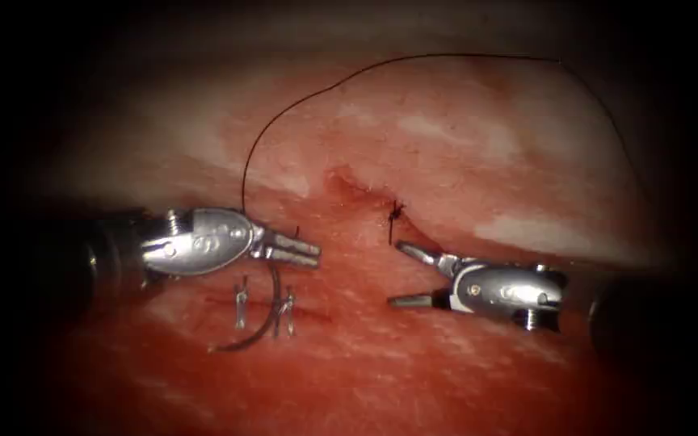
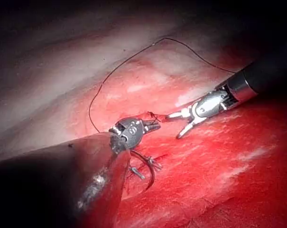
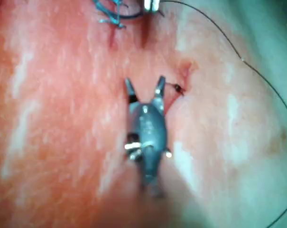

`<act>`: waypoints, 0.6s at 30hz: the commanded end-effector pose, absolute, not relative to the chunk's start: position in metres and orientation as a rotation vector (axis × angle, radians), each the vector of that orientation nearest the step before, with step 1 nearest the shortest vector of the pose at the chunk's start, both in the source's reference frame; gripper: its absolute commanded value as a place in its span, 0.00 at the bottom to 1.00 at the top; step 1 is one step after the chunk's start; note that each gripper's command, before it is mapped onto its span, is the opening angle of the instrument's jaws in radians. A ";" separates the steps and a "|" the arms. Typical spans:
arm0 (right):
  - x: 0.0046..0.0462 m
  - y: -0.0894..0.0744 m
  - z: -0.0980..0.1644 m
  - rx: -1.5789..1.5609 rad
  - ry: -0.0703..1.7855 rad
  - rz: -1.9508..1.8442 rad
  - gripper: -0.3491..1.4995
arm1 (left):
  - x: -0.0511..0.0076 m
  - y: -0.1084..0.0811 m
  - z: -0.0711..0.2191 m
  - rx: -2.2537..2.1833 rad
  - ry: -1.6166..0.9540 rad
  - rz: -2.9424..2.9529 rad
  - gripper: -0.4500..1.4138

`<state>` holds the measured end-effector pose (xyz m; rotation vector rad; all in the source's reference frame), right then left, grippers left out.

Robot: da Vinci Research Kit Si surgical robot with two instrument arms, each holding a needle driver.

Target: Wound Closure

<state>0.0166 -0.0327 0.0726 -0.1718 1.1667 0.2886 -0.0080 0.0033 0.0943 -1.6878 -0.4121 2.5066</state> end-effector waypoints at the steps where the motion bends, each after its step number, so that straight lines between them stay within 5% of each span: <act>1: 0.0161 -0.033 0.073 -0.178 1.167 0.297 0.91 | -0.0077 0.003 0.095 -1.680 -0.395 2.505 0.00; 18: 0.0113 -0.033 0.071 -0.212 1.123 0.393 0.91 | 0.0106 0.010 0.101 -1.337 -0.093 2.553 0.00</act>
